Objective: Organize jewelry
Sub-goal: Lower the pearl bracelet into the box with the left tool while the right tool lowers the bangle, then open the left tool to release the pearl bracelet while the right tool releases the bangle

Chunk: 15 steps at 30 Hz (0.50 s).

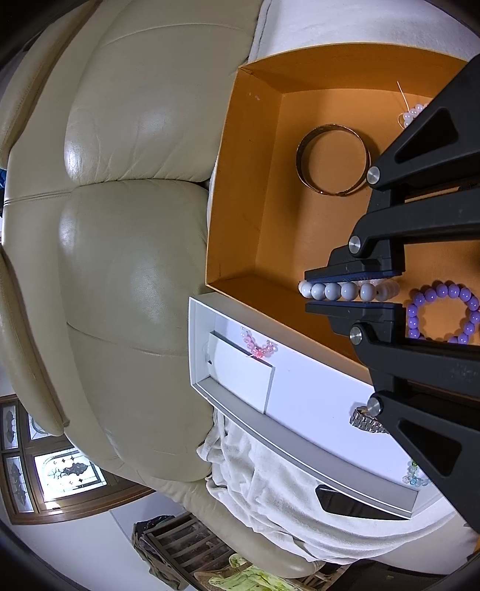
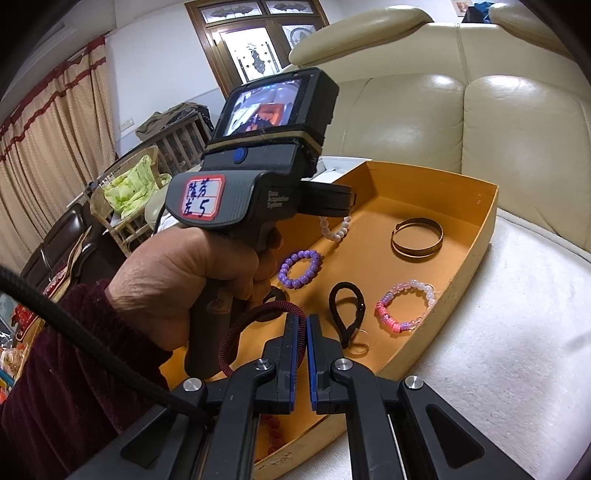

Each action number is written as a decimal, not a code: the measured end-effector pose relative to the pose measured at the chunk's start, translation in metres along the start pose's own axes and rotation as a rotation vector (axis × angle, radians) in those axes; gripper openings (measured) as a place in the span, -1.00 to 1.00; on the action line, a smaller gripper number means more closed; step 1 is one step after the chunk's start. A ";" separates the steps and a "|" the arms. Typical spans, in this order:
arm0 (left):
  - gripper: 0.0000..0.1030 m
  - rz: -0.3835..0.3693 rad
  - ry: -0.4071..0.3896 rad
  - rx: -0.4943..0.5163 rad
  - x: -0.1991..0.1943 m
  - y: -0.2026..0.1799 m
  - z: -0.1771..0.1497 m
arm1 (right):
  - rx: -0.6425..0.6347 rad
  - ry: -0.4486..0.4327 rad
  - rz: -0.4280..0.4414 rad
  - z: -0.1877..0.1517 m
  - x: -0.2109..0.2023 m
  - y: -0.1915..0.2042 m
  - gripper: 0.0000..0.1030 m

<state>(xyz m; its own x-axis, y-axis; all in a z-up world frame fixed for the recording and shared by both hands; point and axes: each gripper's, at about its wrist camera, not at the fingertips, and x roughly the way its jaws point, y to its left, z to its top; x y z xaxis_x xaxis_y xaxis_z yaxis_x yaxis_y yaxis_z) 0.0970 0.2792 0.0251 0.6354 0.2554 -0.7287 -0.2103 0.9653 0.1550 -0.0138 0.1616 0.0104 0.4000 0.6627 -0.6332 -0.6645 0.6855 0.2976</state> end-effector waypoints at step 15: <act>-0.81 0.022 0.021 0.034 0.007 -0.002 -0.002 | -0.015 0.031 -0.003 -0.002 0.007 0.006 -0.87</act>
<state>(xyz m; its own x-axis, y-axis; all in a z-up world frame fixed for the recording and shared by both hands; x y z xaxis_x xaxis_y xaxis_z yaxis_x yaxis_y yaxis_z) 0.1005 0.2793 0.0187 0.6152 0.2757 -0.7386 -0.1988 0.9608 0.1931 -0.0156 0.1699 0.0062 0.3827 0.6505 -0.6560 -0.6727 0.6830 0.2847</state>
